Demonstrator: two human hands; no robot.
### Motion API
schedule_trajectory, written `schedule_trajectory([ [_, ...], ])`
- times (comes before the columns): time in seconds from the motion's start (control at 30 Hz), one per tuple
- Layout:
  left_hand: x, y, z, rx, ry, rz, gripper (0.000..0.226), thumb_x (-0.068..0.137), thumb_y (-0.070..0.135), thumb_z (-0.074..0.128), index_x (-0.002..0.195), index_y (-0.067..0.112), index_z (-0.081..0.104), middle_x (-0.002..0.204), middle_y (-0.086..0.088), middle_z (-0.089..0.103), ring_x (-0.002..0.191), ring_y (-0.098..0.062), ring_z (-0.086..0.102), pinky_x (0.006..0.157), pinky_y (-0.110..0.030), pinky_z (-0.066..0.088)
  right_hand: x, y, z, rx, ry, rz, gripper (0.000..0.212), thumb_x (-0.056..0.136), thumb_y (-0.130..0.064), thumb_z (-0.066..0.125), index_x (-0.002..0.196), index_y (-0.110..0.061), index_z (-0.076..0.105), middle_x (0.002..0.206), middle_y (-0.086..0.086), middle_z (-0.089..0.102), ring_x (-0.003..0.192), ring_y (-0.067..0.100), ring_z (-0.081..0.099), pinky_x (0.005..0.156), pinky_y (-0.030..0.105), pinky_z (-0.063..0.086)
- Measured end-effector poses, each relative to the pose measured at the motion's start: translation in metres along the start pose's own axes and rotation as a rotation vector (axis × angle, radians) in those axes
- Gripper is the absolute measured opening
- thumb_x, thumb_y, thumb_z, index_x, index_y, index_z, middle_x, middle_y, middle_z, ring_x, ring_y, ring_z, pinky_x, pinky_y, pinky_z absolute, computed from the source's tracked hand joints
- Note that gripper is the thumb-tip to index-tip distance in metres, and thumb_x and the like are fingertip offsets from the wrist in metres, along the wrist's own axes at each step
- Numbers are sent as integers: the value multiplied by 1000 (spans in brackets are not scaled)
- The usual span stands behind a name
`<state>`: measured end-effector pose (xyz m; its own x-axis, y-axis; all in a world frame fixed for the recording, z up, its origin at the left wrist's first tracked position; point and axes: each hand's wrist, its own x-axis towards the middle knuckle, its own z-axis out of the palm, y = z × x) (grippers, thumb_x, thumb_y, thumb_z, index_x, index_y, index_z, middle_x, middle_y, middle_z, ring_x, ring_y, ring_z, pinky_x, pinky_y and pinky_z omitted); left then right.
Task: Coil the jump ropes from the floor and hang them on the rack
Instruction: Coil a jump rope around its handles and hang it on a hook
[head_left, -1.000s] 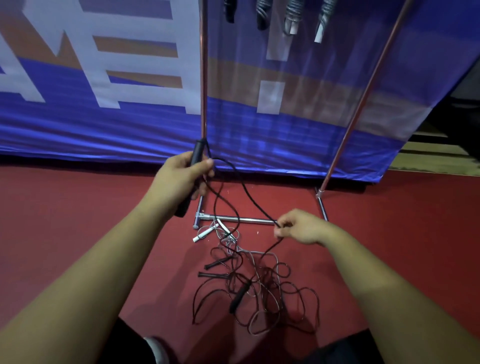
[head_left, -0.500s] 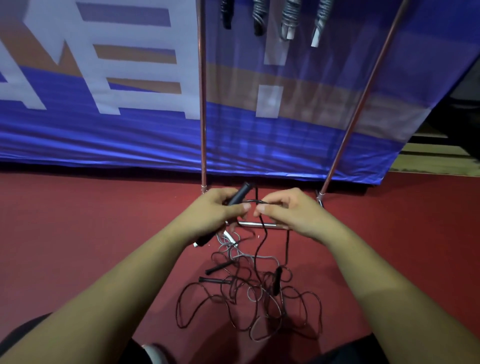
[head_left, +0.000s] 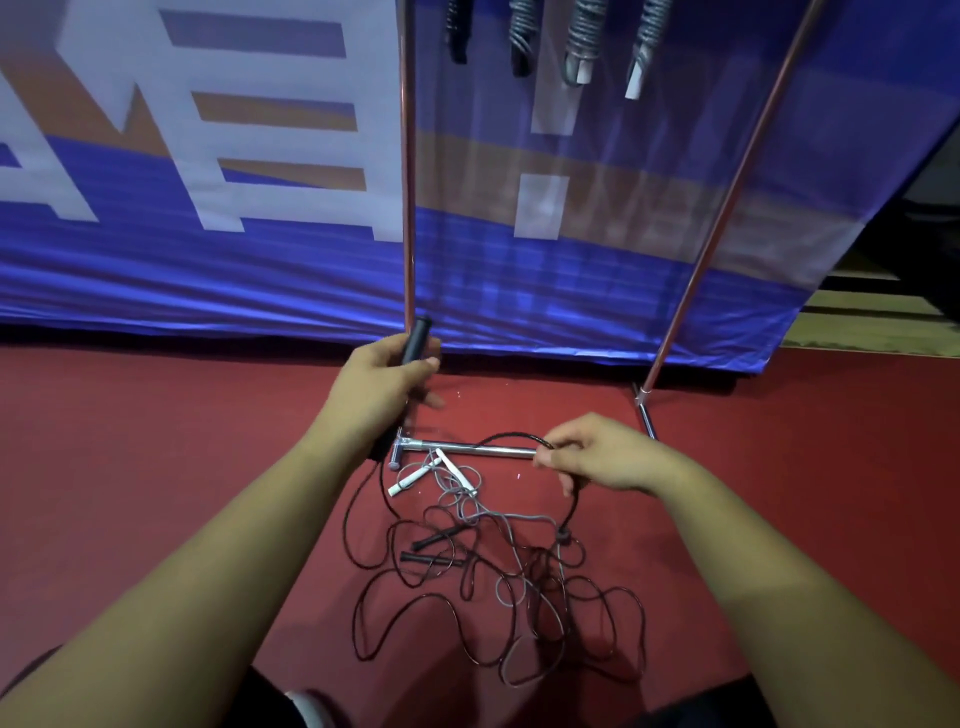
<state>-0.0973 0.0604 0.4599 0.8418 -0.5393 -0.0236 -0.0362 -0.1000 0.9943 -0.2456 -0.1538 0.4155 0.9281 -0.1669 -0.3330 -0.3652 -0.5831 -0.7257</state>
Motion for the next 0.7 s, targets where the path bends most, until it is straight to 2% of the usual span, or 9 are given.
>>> schedule_trajectory([
  [0.07, -5, 1, 8, 12, -150, -16, 18, 96, 4, 59, 113, 6, 65, 85, -5, 71, 53, -15, 66, 36, -20, 36, -5, -21, 3, -19, 21, -112, 18, 98, -24, 59, 95, -12, 72, 57, 1, 62, 54, 9, 60, 56, 17, 40],
  [0.17, -11, -2, 18, 148, -392, -74, 17, 97, 20, 62, 111, 13, 66, 82, 0, 74, 57, -19, 66, 42, -23, 39, -12, -41, 3, 18, 95, -226, 18, 97, -27, 60, 88, -16, 71, 52, 3, 60, 49, 8, 54, 54, 21, 37],
  [0.27, -14, -7, 21, 271, -530, -129, 19, 96, 31, 64, 89, 14, 64, 66, -1, 64, 47, -17, 56, 43, -24, 37, -12, -40, -1, 143, 171, -243, 13, 94, -26, 66, 86, -17, 71, 56, 5, 62, 53, 14, 56, 60, 29, 40],
  [0.37, -13, -3, 23, 40, -414, -50, 20, 96, 20, 61, 78, 14, 55, 60, 2, 47, 39, -11, 38, 36, -21, 29, -8, -27, -2, 34, 126, -207, 15, 92, -26, 67, 84, -14, 69, 69, 3, 67, 65, 10, 59, 69, 30, 45],
  [0.47, -9, 7, 15, -205, -344, -23, 23, 97, 16, 57, 76, 14, 49, 61, 1, 42, 40, -11, 37, 35, -18, 28, -3, -7, 1, -240, 16, -16, 25, 92, -35, 66, 81, -13, 62, 73, -1, 55, 67, 12, 46, 64, 30, 37],
  [0.53, -8, 8, 9, -182, -321, -25, 22, 98, 16, 57, 76, 14, 51, 62, 1, 43, 41, -12, 38, 36, -19, 29, 1, 4, 2, -237, 3, 83, 24, 92, -31, 67, 87, -9, 61, 77, 1, 54, 70, 15, 47, 66, 30, 38],
  [0.6, -7, 5, 7, -145, -263, -44, 19, 98, 16, 58, 79, 12, 56, 65, -2, 49, 42, -13, 41, 36, -20, 29, 5, 9, 3, -103, 4, 106, 22, 91, -27, 69, 90, -6, 60, 77, 6, 56, 71, 18, 49, 68, 35, 46],
  [0.67, -2, 2, 4, -44, -95, -72, 15, 98, 19, 60, 89, 8, 63, 75, -9, 60, 49, -21, 53, 37, -21, 34, 5, 7, 3, -17, 17, 111, 17, 91, -20, 68, 88, -6, 59, 76, 6, 63, 70, 16, 58, 66, 37, 56],
  [0.7, 1, -1, 2, 91, 6, -71, 16, 97, 22, 61, 94, 7, 66, 79, -11, 64, 54, -24, 61, 38, -22, 38, 4, 3, 2, 3, 32, 108, 15, 92, -17, 67, 88, -6, 59, 77, 5, 68, 68, 15, 63, 64, 35, 59],
])
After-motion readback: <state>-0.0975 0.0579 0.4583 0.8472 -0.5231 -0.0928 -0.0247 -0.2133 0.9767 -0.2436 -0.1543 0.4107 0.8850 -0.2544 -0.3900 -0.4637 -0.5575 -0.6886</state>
